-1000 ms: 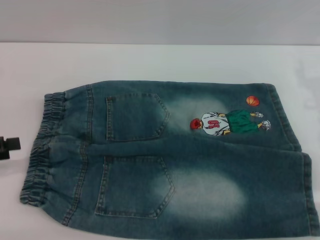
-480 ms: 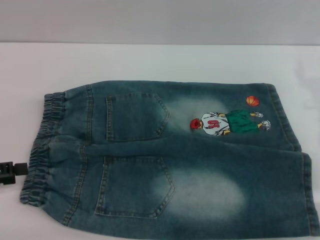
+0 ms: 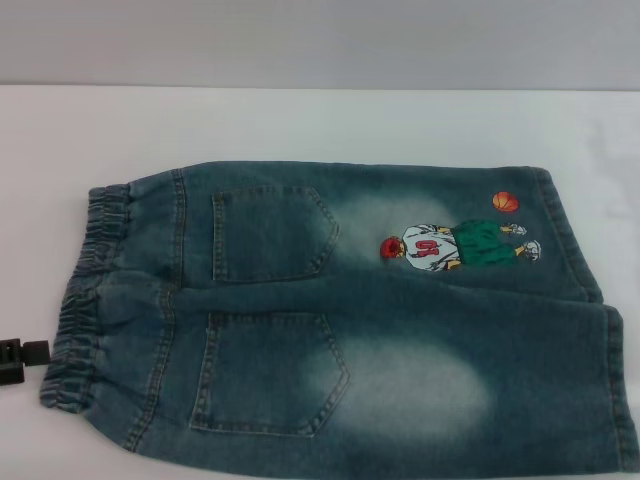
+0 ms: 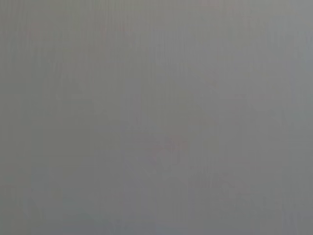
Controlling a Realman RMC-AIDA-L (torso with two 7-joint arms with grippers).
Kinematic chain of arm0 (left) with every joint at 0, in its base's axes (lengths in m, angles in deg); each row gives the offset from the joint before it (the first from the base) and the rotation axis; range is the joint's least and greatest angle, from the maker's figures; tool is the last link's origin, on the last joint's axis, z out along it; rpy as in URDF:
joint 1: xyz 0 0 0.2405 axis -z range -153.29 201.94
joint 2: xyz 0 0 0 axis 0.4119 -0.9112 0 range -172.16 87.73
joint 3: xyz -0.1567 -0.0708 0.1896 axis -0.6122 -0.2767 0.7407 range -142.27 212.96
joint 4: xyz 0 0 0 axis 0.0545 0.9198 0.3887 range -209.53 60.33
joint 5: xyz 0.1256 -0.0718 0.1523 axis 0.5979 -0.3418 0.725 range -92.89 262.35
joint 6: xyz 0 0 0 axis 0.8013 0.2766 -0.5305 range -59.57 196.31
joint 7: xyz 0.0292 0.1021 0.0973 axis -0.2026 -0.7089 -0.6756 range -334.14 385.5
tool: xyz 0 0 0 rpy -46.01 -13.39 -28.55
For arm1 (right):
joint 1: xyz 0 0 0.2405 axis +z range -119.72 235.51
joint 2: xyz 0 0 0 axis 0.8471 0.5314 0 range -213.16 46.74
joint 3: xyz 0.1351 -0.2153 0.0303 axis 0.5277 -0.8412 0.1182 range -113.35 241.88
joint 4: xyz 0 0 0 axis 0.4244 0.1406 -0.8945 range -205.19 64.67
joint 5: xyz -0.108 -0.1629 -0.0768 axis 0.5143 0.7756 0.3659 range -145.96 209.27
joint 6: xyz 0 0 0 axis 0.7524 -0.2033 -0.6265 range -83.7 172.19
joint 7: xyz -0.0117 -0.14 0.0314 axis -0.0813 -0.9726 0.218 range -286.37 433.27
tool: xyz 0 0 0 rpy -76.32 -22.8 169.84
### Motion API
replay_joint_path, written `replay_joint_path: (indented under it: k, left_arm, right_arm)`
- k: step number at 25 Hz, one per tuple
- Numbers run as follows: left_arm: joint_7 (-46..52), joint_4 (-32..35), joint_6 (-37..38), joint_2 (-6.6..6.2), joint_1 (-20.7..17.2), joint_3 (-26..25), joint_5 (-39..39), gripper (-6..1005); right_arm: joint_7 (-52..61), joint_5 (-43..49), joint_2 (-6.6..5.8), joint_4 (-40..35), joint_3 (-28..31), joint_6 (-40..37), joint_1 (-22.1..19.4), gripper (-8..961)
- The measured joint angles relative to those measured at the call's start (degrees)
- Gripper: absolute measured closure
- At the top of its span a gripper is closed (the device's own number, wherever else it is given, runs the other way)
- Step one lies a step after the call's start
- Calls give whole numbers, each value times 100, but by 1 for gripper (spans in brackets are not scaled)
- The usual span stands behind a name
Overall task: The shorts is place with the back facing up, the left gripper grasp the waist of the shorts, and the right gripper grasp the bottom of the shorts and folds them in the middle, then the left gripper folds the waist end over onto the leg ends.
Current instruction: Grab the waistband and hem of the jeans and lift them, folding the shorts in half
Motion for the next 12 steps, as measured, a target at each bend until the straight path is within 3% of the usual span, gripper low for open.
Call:
replay_joint_path:
  k: [12]
  left_arm:
    - [0,1,-84,49,-28,37,9,176]
  right_arm:
    - [0,4,0,0,1,0,-39,372]
